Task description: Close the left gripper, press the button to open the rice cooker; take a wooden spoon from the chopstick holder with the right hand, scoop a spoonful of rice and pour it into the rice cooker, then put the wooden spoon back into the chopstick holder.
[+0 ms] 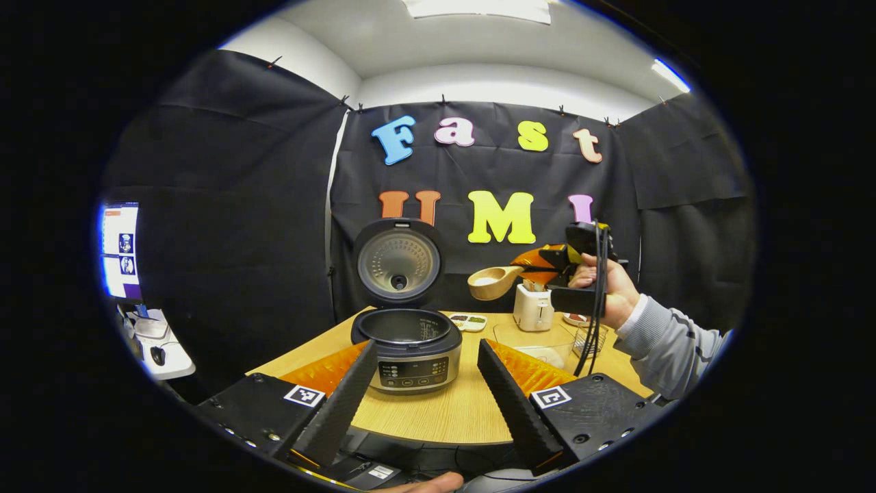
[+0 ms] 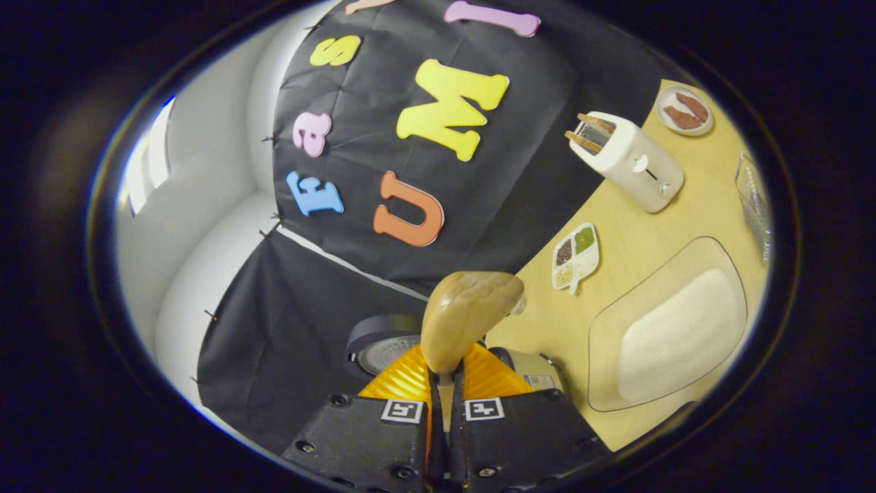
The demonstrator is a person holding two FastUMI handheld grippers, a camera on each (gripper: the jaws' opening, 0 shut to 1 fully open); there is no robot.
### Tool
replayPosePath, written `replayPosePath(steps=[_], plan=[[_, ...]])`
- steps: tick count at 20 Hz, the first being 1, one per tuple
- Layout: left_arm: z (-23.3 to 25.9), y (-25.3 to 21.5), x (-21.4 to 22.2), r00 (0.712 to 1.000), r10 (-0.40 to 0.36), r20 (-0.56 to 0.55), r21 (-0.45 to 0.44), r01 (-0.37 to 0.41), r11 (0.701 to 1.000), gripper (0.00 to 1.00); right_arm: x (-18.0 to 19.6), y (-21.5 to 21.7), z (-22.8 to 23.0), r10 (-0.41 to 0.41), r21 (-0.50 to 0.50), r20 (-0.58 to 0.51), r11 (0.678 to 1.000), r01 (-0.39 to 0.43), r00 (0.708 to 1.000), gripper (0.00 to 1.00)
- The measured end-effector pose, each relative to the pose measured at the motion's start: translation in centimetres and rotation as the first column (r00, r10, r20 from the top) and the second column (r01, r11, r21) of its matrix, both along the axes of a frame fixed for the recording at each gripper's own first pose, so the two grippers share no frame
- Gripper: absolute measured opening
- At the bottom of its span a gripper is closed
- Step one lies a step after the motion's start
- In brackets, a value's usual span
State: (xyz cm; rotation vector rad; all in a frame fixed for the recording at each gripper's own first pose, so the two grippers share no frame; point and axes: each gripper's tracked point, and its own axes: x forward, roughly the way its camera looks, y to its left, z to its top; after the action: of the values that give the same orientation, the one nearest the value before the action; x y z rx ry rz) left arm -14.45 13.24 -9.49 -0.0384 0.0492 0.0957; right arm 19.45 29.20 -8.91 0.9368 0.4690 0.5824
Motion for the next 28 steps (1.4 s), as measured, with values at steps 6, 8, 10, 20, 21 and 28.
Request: replayPosePath(steps=[6,8,10,20,21,28], plan=[[-0.6,1.3,-0.8,1.0,0.019,0.0,-0.013,-0.019,1.0,0.94,0.6,6.5,-0.2,0.035,-0.231,0.114,0.973,-0.008,0.993,0.09],[-0.9,1.8,-1.0,1.0,0.024,-0.002,-0.018,-0.024,1.0,0.94,1.1,8.0,-0.7,0.032,-0.308,0.15,0.951,0.016,0.988,0.09],[-1.1,2.4,-1.2,0.999,0.035,-0.005,-0.02,-0.035,0.999,0.94,1.5,9.4,-1.3,0.04,-0.372,0.178,0.928,0.03,0.983,0.09],[-2.5,4.6,-1.5,0.998,0.066,-0.018,-0.034,-0.067,0.997,0.94,1.4,13.6,-4.3,0.146,-0.666,0.291,0.74,0.091,0.945,0.1],[-2.7,4.7,-1.7,0.998,0.068,-0.02,-0.032,-0.068,0.997,0.94,1.6,13.6,-4.3,0.153,-0.687,0.301,0.719,0.103,0.941,0.09],[-3.3,4.3,-1.3,0.997,0.068,-0.033,-0.035,-0.069,0.997,0.94,1.2,14.3,-3.5,0.287,-0.823,0.429,0.515,0.24,0.857,0.09]])
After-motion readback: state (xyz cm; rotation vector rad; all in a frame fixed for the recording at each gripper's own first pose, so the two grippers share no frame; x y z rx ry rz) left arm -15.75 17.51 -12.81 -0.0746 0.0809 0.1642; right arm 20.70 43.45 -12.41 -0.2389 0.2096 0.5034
